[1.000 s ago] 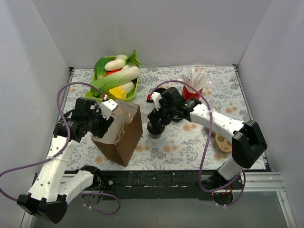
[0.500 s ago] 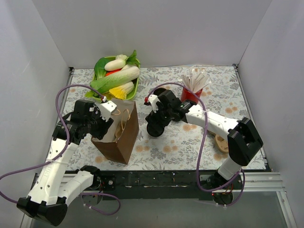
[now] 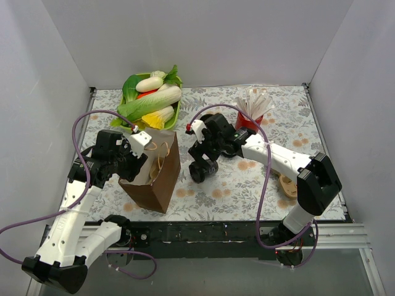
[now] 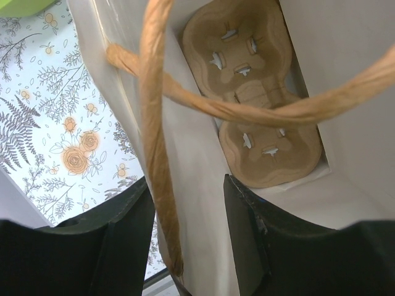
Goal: Pack the takeout coffee
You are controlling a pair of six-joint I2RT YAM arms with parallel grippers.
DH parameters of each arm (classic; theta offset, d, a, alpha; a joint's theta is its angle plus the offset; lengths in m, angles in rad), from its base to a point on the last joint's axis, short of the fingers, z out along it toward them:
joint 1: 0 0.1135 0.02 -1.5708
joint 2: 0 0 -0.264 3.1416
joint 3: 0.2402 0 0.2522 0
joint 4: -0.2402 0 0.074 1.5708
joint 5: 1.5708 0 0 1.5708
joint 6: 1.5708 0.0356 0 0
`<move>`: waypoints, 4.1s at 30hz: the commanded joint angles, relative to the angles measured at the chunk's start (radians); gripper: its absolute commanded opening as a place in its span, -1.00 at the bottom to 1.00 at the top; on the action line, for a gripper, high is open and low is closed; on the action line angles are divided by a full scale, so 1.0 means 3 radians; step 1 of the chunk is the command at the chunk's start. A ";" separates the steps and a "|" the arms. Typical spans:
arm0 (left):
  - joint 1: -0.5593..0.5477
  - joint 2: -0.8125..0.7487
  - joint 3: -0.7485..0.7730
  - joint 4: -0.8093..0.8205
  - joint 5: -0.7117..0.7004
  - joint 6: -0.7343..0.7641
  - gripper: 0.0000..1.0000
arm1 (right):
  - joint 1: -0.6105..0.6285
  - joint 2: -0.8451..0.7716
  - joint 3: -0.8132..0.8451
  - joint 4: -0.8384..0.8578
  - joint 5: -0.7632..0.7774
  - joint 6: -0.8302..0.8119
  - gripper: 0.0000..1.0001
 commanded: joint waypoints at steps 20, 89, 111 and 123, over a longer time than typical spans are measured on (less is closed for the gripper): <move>0.0019 0.0085 0.0212 0.0001 0.0217 -0.0121 0.27 | -0.0101 -0.0080 -0.0316 0.0090 -0.0776 -0.2000 0.94; -0.0861 0.1880 0.2447 -0.0209 0.2749 0.2573 0.81 | -0.1099 0.0084 0.1775 -0.2109 -0.3429 -0.2077 0.34; -0.0922 0.1957 0.2412 -0.0454 0.2616 0.3120 0.87 | -0.0955 0.0115 0.1873 -0.2211 -0.3276 -0.2256 0.32; -0.0927 0.1895 0.2197 -0.0245 0.2508 0.3217 0.80 | -0.0950 0.0130 0.1909 -0.2262 -0.3266 -0.2282 0.33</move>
